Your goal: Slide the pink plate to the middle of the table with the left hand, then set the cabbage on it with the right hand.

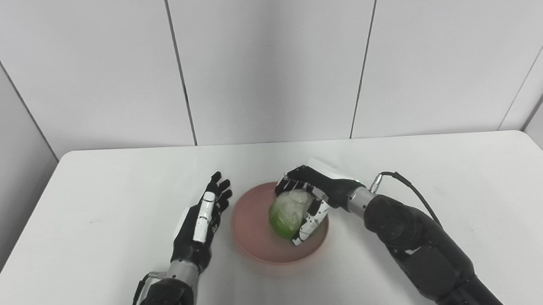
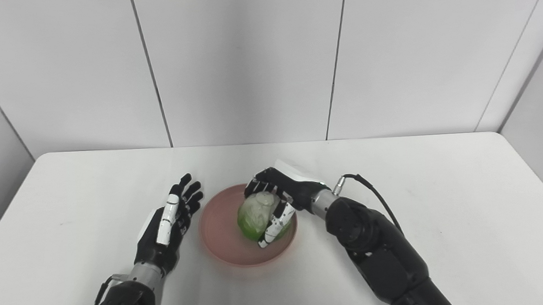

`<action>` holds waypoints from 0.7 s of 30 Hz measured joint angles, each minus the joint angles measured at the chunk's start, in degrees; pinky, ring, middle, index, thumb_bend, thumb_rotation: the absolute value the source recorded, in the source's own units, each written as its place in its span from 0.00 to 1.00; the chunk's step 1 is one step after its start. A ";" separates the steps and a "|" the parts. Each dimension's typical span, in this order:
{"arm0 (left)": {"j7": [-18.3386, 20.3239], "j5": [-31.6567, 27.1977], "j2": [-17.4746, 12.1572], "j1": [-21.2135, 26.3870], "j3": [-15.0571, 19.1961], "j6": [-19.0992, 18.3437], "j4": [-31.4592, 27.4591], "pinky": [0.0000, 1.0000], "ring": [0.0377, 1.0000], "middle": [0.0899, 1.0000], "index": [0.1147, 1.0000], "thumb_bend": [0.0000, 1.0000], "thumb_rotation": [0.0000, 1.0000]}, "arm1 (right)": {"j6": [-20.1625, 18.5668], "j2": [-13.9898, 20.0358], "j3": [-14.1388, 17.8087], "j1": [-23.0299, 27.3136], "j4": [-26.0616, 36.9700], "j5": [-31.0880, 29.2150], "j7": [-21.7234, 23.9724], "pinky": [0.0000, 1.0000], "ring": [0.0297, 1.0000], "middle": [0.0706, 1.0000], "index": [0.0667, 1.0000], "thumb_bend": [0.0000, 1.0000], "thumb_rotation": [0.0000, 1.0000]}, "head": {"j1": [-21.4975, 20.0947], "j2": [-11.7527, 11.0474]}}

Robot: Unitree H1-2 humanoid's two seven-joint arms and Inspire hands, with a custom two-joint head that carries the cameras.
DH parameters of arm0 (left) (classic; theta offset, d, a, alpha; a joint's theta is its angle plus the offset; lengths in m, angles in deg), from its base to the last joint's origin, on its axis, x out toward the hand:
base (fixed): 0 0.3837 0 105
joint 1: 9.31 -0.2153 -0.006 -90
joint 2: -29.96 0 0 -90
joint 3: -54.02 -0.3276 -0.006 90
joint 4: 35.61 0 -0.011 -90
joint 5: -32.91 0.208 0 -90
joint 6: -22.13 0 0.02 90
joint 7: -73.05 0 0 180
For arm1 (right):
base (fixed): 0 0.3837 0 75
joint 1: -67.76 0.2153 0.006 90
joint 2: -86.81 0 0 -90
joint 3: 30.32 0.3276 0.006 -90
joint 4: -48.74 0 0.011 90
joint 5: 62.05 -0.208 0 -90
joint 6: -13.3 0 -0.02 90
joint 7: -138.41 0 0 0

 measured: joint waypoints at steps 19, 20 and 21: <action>0.00 0.05 0.39 0.06 -0.68 -0.10 0.04 0.96 0.96 0.96 0.96 0.60 1.00 | 4.62 -2.95 -1.84 1.81 -3.62 1.75 -1.32 0.45 0.45 0.43 0.46 0.53 0.00 | 1.05 0.70; 0.00 0.15 0.39 0.06 -0.75 -0.10 0.04 0.96 0.96 0.96 0.97 0.60 1.00 | 4.63 -3.02 -1.93 1.84 -3.70 1.78 -1.36 0.45 0.46 0.43 0.46 0.53 0.00 | 1.05 0.79; 0.00 0.24 0.39 0.07 -0.80 -0.10 0.04 0.96 0.96 0.97 0.97 0.60 1.00 | 4.65 -3.04 -2.03 1.91 -3.77 1.80 -1.36 0.45 0.45 0.43 0.47 0.53 0.00 | 1.05 0.79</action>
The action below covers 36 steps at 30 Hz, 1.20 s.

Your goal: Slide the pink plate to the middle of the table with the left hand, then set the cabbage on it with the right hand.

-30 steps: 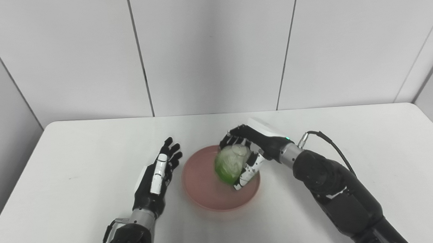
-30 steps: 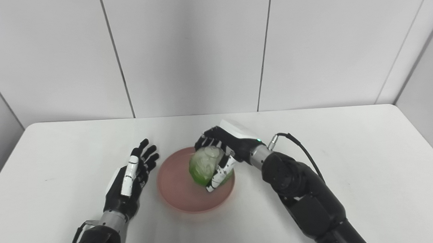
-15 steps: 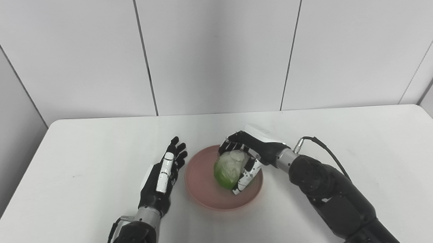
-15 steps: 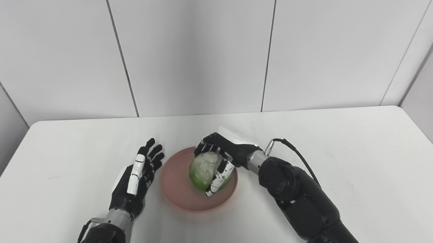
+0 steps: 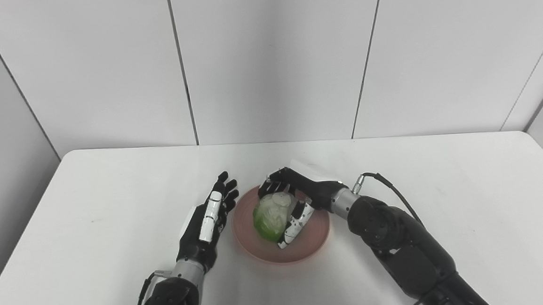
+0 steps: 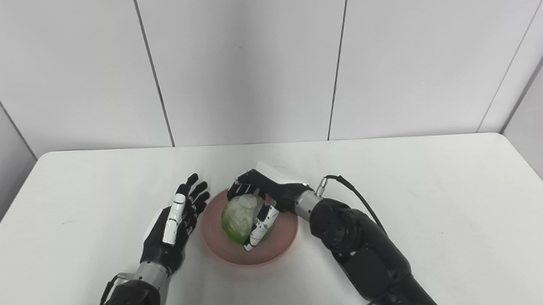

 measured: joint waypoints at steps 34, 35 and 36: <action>0.01 -0.27 0.54 0.14 -0.01 -0.42 -0.15 0.94 0.97 0.98 0.97 0.59 1.00 | -9.71 4.68 -7.74 2.98 6.65 8.77 12.68 0.72 0.84 0.86 0.88 0.84 0.33 | -0.26 0.00; 0.00 -0.26 0.55 0.14 -0.01 -0.44 -0.14 0.94 0.97 0.97 0.97 0.59 1.00 | -10.32 4.74 -7.80 3.04 7.05 9.00 13.38 0.73 0.84 0.86 0.89 0.86 0.34 | -0.26 0.00; 0.00 -0.26 0.55 0.14 -0.02 -0.50 -0.15 0.94 0.97 0.97 0.97 0.59 1.00 | -10.59 4.74 -7.82 3.08 7.23 9.10 13.85 0.73 0.85 0.87 0.89 0.86 0.35 | -0.26 0.00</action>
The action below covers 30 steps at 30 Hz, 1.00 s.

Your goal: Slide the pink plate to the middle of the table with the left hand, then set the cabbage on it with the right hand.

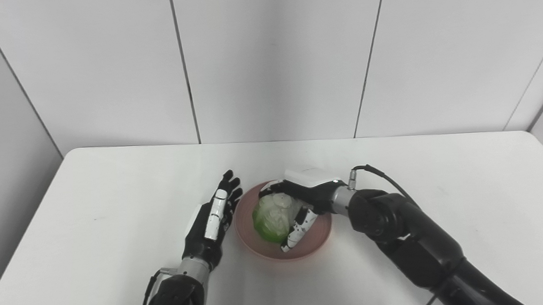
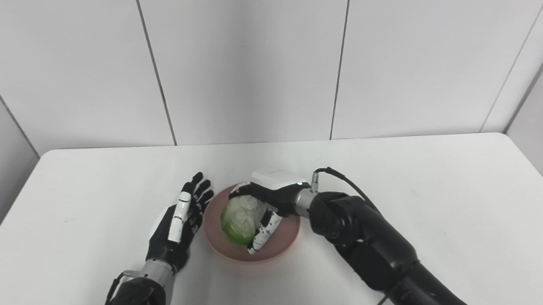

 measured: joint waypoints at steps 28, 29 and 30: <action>0.08 0.75 -0.18 0.03 -0.26 0.00 0.27 0.94 0.93 0.94 0.94 0.61 1.00 | 1.08 1.33 11.37 -1.38 11.49 -8.88 -0.24 0.80 0.90 0.95 0.97 1.00 0.43 | -0.53 -0.88; 0.08 1.02 -0.18 0.05 -0.26 0.06 0.30 0.95 0.93 0.94 0.94 0.62 1.00 | 1.23 1.32 11.83 -1.39 11.48 -9.39 -0.58 0.79 0.90 0.94 0.97 1.00 0.44 | -0.53 -0.88; 0.08 1.10 -0.17 0.12 -0.26 0.17 0.43 0.95 0.93 0.94 0.94 0.62 1.00 | 1.74 1.28 12.57 -1.42 11.43 -10.34 -1.38 0.79 0.89 0.94 0.96 1.00 0.44 | -0.53 -0.88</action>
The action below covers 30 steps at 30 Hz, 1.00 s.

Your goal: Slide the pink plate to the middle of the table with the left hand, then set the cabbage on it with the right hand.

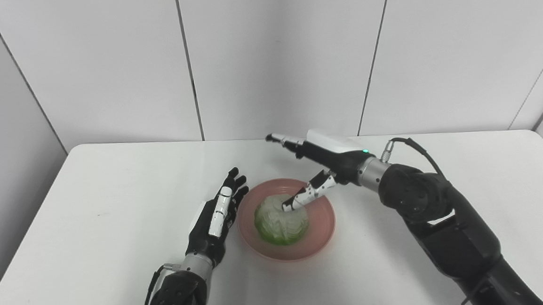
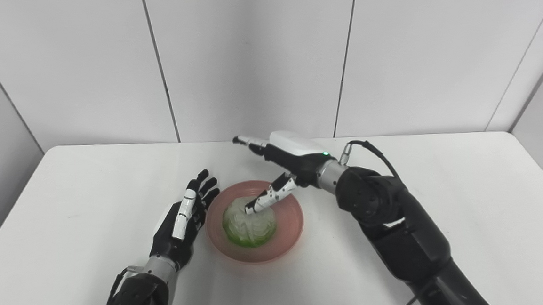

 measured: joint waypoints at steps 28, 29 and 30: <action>0.78 -0.14 0.49 -0.47 1.55 1.24 0.35 1.00 0.97 0.98 0.97 0.60 1.00 | -1.98 -10.25 21.28 -11.78 -1.41 -19.19 -21.54 1.00 1.00 1.00 1.00 0.66 1.00 | -1.05 -1.76; 0.75 -0.14 0.72 -0.53 1.75 1.78 0.62 1.00 0.97 0.98 0.98 0.60 1.00 | -1.98 -10.45 21.63 -12.11 -1.95 -20.40 -21.65 1.00 1.00 1.00 1.00 0.65 1.00 | -1.05 -1.76; 0.66 -0.12 0.87 -0.58 1.85 2.07 0.77 1.00 0.97 0.98 0.98 0.60 1.00 | -1.95 -10.62 22.16 -12.53 -2.39 -22.00 -21.58 1.00 1.00 1.00 1.00 0.63 1.00 | -1.05 -1.76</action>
